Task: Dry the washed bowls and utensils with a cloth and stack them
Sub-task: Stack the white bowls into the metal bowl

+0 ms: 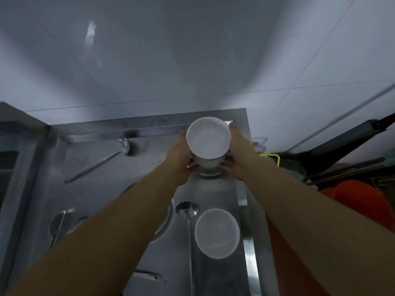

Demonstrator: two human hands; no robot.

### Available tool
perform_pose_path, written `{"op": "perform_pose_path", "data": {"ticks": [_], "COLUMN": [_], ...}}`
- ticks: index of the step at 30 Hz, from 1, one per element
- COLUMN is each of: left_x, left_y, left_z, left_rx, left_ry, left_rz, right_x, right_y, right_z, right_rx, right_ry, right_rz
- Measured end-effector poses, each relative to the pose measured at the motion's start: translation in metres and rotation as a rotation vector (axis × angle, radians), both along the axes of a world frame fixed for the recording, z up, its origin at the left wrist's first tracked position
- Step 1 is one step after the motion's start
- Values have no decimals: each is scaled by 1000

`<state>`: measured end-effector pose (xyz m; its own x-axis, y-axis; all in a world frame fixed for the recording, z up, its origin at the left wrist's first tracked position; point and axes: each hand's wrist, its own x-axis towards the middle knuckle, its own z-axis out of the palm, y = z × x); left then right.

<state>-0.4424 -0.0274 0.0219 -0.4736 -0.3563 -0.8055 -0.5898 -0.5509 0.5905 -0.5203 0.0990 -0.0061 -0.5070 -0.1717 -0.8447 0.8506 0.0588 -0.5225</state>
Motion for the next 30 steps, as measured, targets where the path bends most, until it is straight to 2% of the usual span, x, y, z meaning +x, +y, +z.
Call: {"op": "perform_pose_path", "data": {"ticks": [12,24,30], "left_x": [-30,-31,-1], "left_y": [-17,-12,-10], "left_z": [-69,-69,-52], "left_rx": [44,45,-25], "left_ry": [-25,-36,-18], "left_rz": [13,74,96], "right_x": [-18,-16,5], "right_y": [-21,-17,14], "right_z": [-55,-62,-49], "right_rx": [17,99,101], "right_ry": [-2,69,156], "right_rz": [-85,-103,-67]}}
